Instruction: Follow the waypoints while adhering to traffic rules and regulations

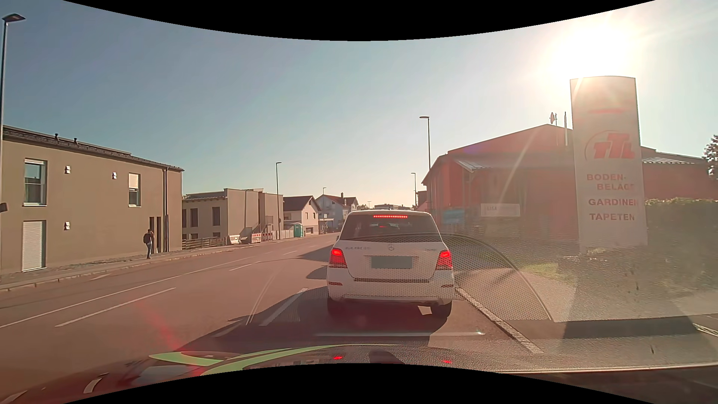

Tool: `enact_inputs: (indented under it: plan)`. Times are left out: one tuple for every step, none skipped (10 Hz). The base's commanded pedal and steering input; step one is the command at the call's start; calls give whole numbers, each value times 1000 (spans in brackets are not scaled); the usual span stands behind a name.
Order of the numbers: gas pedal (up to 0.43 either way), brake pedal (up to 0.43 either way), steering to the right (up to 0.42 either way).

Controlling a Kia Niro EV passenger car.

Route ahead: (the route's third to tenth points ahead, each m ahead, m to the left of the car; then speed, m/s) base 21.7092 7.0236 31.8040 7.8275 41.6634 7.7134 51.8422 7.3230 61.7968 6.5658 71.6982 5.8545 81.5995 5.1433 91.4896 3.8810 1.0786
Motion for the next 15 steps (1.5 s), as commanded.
enact_inputs:
  plan:
    - [0, 226, 3]
    - [0, 226, 3]
    - [0, 226, 4]
    - [0, 226, 3]
    - [0, 226, 4]
    - [0, 226, 4]
    - [0, 226, 3]
    - [0, 226, 3]
    - [0, 226, 3]
    - [0, 226, 3]
    - [0, 226, 3]
    - [0, 226, 3]
    - [0, 226, 3]
    - [0, 226, 3]
    - [0, 226, 3]
